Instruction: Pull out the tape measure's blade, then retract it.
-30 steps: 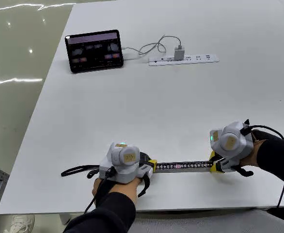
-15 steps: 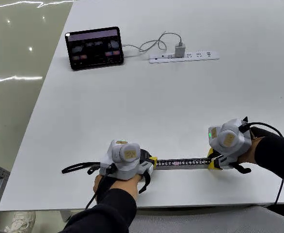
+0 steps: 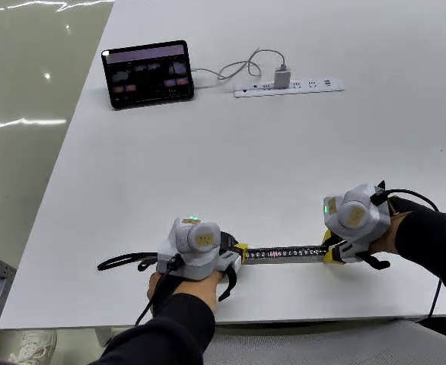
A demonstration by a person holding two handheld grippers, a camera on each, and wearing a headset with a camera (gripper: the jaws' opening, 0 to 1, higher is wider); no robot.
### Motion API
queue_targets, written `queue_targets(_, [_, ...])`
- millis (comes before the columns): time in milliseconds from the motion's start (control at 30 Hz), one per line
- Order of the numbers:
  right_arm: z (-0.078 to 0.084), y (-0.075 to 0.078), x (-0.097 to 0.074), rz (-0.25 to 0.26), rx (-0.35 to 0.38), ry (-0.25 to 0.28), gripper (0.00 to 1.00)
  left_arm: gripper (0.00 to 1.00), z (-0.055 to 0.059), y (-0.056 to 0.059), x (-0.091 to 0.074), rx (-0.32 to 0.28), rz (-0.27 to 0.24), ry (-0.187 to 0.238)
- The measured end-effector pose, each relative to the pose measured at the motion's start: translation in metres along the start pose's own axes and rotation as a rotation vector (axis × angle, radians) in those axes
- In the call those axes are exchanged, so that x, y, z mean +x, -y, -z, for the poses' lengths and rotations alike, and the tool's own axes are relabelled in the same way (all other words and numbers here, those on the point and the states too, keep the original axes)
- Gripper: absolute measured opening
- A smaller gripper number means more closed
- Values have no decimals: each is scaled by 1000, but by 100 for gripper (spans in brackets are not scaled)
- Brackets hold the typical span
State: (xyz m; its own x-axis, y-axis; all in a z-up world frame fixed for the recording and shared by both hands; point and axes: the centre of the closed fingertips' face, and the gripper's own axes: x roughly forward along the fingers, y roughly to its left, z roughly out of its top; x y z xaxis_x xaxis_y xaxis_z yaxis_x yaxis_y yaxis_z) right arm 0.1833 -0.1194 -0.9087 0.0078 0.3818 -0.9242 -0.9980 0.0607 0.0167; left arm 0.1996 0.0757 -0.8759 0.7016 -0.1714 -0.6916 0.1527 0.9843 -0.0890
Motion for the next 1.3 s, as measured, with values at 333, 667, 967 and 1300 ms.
queue_targets(333, [-4, 0, 2, -2, -1, 4, 11, 61, 0, 0, 0, -1, 2, 1])
queue_targets(667, [-8, 0, 3, -1, 0, 10, 11, 62, 1, 0, 0, -6, 3, 1])
queue_targets(967, [-12, -1, 5, -5, -2, 10, 11, 62, 0, 0, 0, -6, 4, 2])
queue_targets(1300, [-16, -1, 7, -7, -3, 13, 11, 62, 0, 0, 0, -5, 3, 3])
